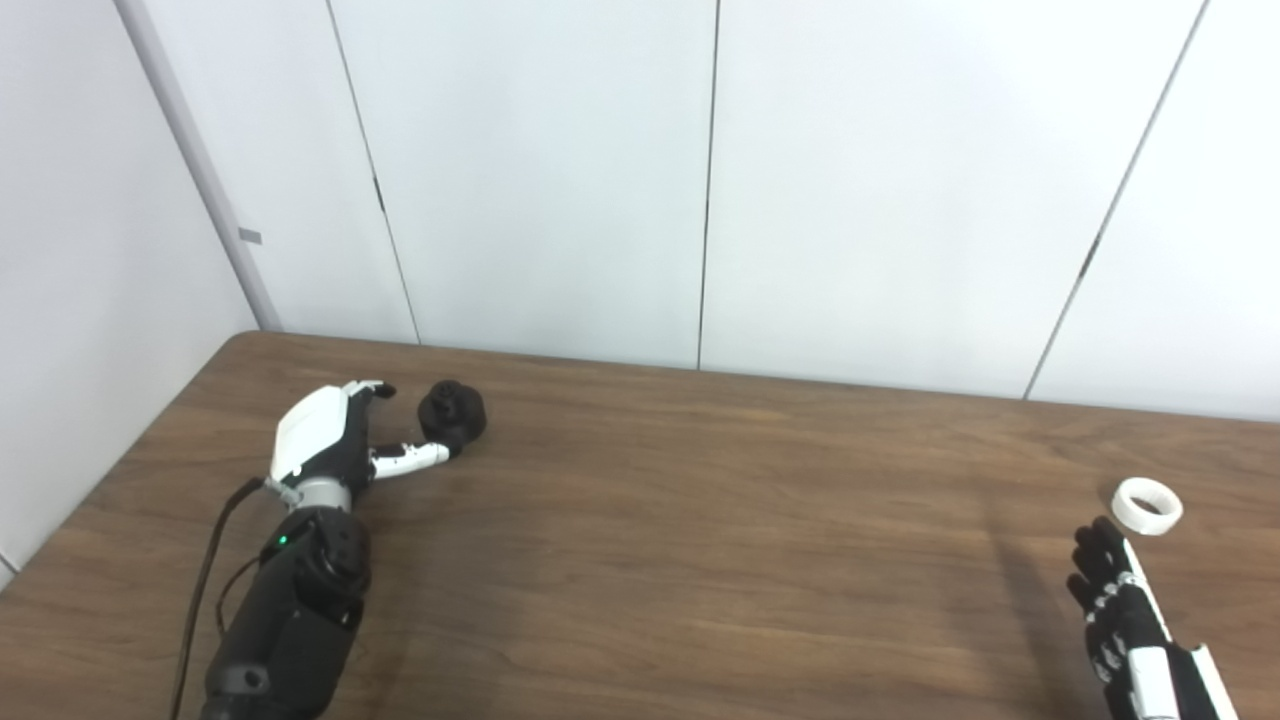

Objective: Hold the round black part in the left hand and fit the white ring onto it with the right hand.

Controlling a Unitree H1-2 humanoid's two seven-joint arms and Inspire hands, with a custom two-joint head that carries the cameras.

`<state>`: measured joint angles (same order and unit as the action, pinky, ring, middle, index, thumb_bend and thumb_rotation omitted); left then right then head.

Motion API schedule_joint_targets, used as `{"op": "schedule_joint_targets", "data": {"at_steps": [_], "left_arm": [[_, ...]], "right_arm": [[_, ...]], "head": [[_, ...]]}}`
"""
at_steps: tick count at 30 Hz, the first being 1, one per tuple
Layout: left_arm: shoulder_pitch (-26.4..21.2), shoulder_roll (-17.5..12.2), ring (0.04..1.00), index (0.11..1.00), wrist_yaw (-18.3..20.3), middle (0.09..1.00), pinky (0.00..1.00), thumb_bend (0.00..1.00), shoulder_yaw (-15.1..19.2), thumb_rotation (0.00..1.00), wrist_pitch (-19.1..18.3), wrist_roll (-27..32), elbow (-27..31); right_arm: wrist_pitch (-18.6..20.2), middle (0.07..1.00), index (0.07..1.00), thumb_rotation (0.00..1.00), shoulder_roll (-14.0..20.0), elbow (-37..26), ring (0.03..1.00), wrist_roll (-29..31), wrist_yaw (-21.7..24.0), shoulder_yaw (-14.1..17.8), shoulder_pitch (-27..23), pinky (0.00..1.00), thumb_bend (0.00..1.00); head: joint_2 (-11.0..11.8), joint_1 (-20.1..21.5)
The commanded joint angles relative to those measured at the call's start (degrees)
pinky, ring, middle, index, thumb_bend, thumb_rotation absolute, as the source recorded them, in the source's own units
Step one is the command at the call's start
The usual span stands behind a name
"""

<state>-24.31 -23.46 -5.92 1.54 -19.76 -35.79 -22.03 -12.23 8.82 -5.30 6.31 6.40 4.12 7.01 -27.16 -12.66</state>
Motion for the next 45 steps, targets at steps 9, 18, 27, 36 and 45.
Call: {"op": "schedule_joint_targets", "data": {"at_steps": [9, 18, 27, 36, 45], "left_arm": [[-7.5, -3.9, 0.992, 0.836, 0.5, 0.937, 1.00, 0.96, -3.0, 0.43, 0.9, 1.4, -3.7], [-8.8, -4.2, 0.997, 0.830, 1.8, 0.931, 1.00, 0.94, -4.7, 0.39, 1.1, 3.1, -6.6], [-9.0, -4.6, 0.994, 0.808, 1.4, 0.928, 1.00, 0.92, -5.2, 0.36, 1.7, 4.6, -8.3], [-9.8, -4.8, 0.986, 0.805, 1.2, 0.916, 1.00, 0.90, -5.9, 0.36, 2.0, 5.4, -9.6], [-9.5, -4.9, 0.985, 0.802, 1.7, 0.917, 1.00, 0.92, -5.9, 0.37, 2.5, 5.9, -8.2]], "right_arm": [[-1.2, 0.973, 0.983, 0.97, -2.5, 8.9, 0.992, -0.8, -0.7, -0.8, 5.6, 1.00, 0.54], [-1.6, 0.976, 0.987, 0.97, -2.5, 8.8, 0.990, -0.4, -0.2, -0.9, 5.8, 1.00, 0.53], [-1.2, 0.974, 0.985, 0.95, -2.7, 8.6, 0.994, -0.1, -0.2, -0.9, 5.9, 1.00, 0.55], [-2.0, 0.969, 0.984, 0.95, -2.6, 9.4, 0.985, -0.2, -0.2, -0.8, 5.4, 1.00, 0.56], [-1.9, 0.974, 0.988, 0.94, -2.6, 9.5, 0.993, -0.1, -0.2, -0.9, 5.2, 1.00, 0.56]], "head": [[-0.1, 0.5], [-0.2, 1.0], [-0.4, 1.4], [-0.4, 1.7], [-0.3, 1.7]]}}
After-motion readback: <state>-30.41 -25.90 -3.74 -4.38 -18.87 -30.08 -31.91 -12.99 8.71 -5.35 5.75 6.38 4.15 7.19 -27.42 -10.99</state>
